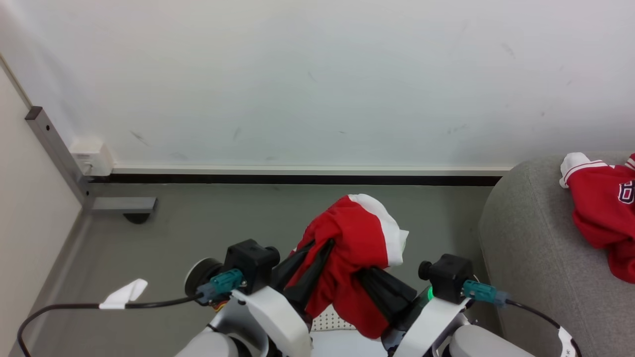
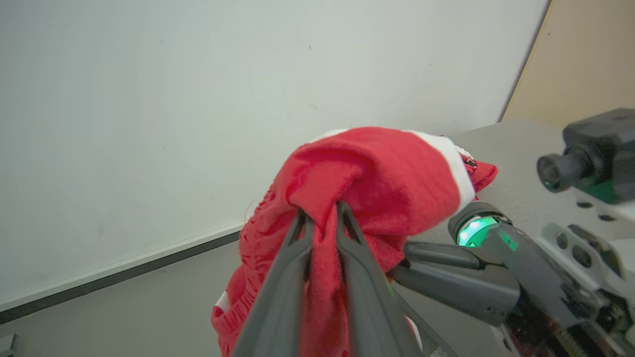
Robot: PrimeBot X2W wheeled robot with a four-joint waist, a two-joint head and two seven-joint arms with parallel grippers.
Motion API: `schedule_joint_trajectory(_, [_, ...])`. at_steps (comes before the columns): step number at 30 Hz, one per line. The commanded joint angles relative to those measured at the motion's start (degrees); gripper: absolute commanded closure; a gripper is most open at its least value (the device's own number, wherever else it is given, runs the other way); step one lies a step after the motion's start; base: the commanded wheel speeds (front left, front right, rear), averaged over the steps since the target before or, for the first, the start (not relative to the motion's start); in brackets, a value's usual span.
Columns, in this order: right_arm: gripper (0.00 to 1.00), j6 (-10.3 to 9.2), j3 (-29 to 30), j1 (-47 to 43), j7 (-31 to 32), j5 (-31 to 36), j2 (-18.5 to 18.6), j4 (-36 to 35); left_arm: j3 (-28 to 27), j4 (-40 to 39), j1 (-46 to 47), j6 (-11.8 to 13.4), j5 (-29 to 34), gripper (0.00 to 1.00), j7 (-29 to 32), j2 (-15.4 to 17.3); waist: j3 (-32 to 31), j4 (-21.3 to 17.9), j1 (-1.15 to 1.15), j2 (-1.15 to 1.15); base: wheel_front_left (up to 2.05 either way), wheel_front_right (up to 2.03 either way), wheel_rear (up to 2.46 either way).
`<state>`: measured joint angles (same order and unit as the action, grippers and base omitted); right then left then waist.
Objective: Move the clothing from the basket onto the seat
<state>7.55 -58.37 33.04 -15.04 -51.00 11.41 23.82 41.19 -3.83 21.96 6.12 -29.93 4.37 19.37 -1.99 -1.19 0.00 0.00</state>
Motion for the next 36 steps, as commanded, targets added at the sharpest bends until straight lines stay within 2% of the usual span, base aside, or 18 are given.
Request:
schedule_joint_trajectory(1, [1.00, -0.13, 1.0, -1.1, -0.2, 0.6, 0.8, -0.7, -0.3, 0.4, -0.2, 0.3, 0.0, 0.50, -0.7, 0.5, 0.1, -0.2, 0.00, 0.00, 0.00, 0.00, 0.00])
schedule_joint_trajectory(3, [1.00, -0.13, 2.3, -1.8, -0.2, 1.2, 1.1, -1.4, -0.3, 0.8, -0.3, 0.3, 0.1, 0.06, -1.1, 0.4, 0.2, -0.3, 0.00, 0.00, 0.00, 0.00, 0.00])
schedule_joint_trajectory(4, [1.00, -0.13, 2.8, -2.0, -0.2, 1.6, 1.3, -1.7, -0.3, 0.9, -0.3, 0.4, 0.2, 0.00, -1.2, 0.4, 0.2, -0.4, 0.00, 0.00, 0.00, 0.00, 0.00])
schedule_joint_trajectory(19, [1.00, -0.13, 14.0, -6.9, -0.2, 6.1, 6.1, -6.6, -0.2, 3.3, -1.4, 1.4, 0.3, 0.00, -3.2, 0.5, 0.4, -3.4, 0.00, 0.00, 0.00, 0.00, 0.00])
schedule_joint_trajectory(26, [1.00, -0.13, 21.4, -9.5, -0.2, 7.6, 8.4, -8.6, 0.2, 3.7, -1.5, 1.1, 0.6, 0.00, -4.6, 0.2, 1.0, -7.1, 0.00, 0.00, 0.00, 0.00, 0.00])
schedule_joint_trajectory(36, [1.00, -0.13, 31.7, -12.6, -0.2, 9.9, 11.1, -11.2, 1.7, 3.2, -0.9, 0.1, 1.1, 0.00, -5.5, -0.3, 2.2, -14.4, 0.00, 0.00, 0.00, 0.00, 0.00])
